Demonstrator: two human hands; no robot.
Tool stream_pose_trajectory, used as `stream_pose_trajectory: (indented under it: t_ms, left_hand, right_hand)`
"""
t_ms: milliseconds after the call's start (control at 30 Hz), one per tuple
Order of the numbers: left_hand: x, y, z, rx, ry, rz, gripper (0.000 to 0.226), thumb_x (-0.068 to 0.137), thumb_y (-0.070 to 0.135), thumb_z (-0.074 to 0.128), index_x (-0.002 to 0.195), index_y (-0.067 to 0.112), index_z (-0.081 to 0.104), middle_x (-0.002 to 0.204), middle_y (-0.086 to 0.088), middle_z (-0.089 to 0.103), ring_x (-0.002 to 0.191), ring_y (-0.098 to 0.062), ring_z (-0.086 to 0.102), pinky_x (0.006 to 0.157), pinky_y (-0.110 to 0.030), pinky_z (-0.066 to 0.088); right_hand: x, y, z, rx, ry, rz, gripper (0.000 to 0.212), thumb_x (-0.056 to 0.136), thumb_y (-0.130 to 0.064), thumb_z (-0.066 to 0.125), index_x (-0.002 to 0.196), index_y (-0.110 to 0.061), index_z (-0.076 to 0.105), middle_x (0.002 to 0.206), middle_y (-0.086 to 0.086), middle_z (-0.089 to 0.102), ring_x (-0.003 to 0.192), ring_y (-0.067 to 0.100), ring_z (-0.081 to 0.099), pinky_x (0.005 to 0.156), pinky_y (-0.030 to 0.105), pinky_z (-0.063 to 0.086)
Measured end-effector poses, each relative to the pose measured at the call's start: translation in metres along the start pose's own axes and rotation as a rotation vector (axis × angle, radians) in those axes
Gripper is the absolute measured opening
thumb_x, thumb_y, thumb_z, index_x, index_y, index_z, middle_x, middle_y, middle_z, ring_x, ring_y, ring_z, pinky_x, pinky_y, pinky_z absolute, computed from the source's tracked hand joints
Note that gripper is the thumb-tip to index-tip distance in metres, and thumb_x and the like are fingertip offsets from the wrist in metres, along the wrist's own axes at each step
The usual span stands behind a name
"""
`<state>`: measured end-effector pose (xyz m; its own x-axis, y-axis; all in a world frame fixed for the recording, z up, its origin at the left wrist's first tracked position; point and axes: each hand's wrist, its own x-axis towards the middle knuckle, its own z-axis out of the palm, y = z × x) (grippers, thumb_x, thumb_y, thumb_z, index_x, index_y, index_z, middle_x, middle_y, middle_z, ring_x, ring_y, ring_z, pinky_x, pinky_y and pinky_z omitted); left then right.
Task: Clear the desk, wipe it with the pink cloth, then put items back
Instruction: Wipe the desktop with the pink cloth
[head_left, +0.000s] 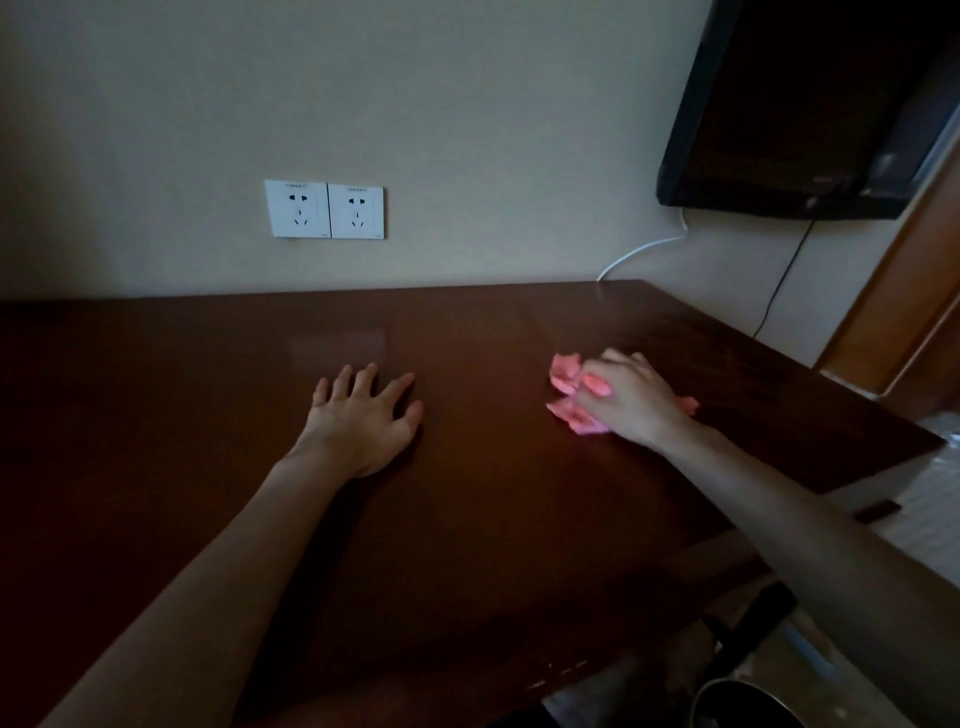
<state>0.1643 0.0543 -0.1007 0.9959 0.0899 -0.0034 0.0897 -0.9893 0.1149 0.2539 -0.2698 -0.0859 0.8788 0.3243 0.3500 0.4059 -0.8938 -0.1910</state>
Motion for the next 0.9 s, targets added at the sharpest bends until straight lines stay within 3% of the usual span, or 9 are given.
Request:
stream_pose_trajectory:
  t_ms: [133, 233, 300, 367, 467, 567, 667, 800, 900]
  left_hand:
    - [0.001, -0.001, -0.002, -0.005, 0.006, 0.001, 0.065, 0.098, 0.069, 0.017, 0.159, 0.045, 0.012, 0.169, -0.006, 0.006, 0.156, -0.032, 0.002, 0.125, -0.052, 0.003]
    - [-0.001, -0.002, -0.003, -0.019, 0.022, -0.001, 0.065, 0.099, 0.069, 0.019, 0.159, 0.046, 0.015, 0.169, -0.006, 0.008, 0.156, -0.031, 0.004, 0.125, -0.050, 0.004]
    - [-0.002, -0.001, -0.002, -0.028, 0.025, 0.009, 0.065, 0.099, 0.069, 0.019, 0.159, 0.045, 0.015, 0.170, -0.006, 0.009, 0.156, -0.031, 0.005, 0.125, -0.050, 0.004]
    - [0.000, 0.000, -0.001, -0.020, 0.020, 0.006, 0.065, 0.099, 0.069, 0.018, 0.159, 0.045, 0.014, 0.170, -0.006, 0.008, 0.156, -0.031, 0.004, 0.125, -0.050, 0.004]
    - [-0.001, 0.000, -0.002, -0.013, -0.012, 0.003, 0.066, 0.099, 0.068, 0.016, 0.160, 0.043, 0.011, 0.169, -0.008, 0.006, 0.156, -0.033, 0.002, 0.125, -0.052, 0.003]
    - [0.000, 0.008, -0.010, 0.038, -0.009, -0.009, 0.066, 0.100, 0.066, 0.020, 0.160, 0.038, 0.017, 0.167, -0.012, 0.016, 0.154, -0.036, 0.012, 0.124, -0.055, 0.011]
    - [0.004, 0.038, -0.019, 0.011, 0.103, 0.068, 0.066, 0.099, 0.061, 0.035, 0.157, 0.030, 0.031, 0.160, -0.013, 0.031, 0.148, -0.037, 0.027, 0.121, -0.052, 0.022]
    - [0.001, 0.080, 0.000, -0.128, 0.139, 0.167, 0.060, 0.098, 0.059, 0.037, 0.153, 0.035, 0.036, 0.161, -0.008, 0.032, 0.149, -0.032, 0.025, 0.122, -0.049, 0.019]
    - [0.000, 0.083, 0.008, -0.110, 0.034, 0.170, 0.062, 0.100, 0.064, 0.028, 0.156, 0.039, 0.028, 0.165, -0.006, 0.021, 0.153, -0.031, 0.015, 0.124, -0.050, 0.009]
  right_hand:
    - [0.028, -0.071, 0.019, -0.086, -0.026, 0.036, 0.035, 0.098, -0.052, 0.048, 0.125, -0.038, 0.065, 0.135, -0.002, 0.060, 0.127, 0.024, 0.049, 0.106, 0.038, 0.030]
    - [-0.006, -0.119, 0.018, 0.044, -0.061, -0.115, 0.030, 0.091, -0.055, 0.060, 0.111, -0.035, 0.070, 0.118, -0.002, 0.060, 0.114, 0.032, 0.054, 0.098, 0.040, 0.040]
    - [-0.056, -0.124, 0.006, 0.171, -0.064, -0.355, 0.029, 0.086, -0.055, 0.059, 0.094, -0.029, 0.068, 0.102, -0.007, 0.058, 0.096, 0.026, 0.058, 0.085, 0.038, 0.043]
    - [-0.092, -0.093, -0.007, 0.236, -0.089, -0.493, 0.024, 0.084, -0.049, 0.062, 0.092, -0.027, 0.070, 0.100, -0.010, 0.061, 0.091, 0.017, 0.061, 0.084, 0.036, 0.043]
    - [-0.080, -0.029, -0.027, 0.137, 0.014, -0.110, 0.036, 0.082, -0.063, 0.055, 0.091, -0.031, 0.070, 0.099, -0.007, 0.062, 0.097, 0.025, 0.063, 0.089, 0.043, 0.049]
    - [-0.041, -0.015, -0.023, 0.005, 0.024, 0.246, 0.039, 0.083, -0.071, 0.047, 0.107, -0.045, 0.065, 0.117, 0.000, 0.060, 0.116, 0.036, 0.055, 0.103, 0.051, 0.042]
    - [-0.050, -0.067, -0.018, -0.012, -0.074, 0.108, 0.051, 0.077, -0.076, 0.052, 0.117, -0.046, 0.061, 0.120, -0.007, 0.059, 0.117, 0.032, 0.055, 0.103, 0.052, 0.043]
    - [-0.142, -0.073, -0.026, 0.200, -0.033, -0.274, 0.030, 0.083, -0.055, 0.055, 0.090, -0.028, 0.067, 0.101, -0.011, 0.061, 0.093, 0.019, 0.060, 0.086, 0.044, 0.046]
    - [-0.131, -0.007, -0.036, 0.099, 0.084, 0.011, 0.030, 0.088, -0.057, 0.061, 0.092, -0.029, 0.069, 0.100, -0.011, 0.058, 0.096, 0.021, 0.058, 0.084, 0.043, 0.048]
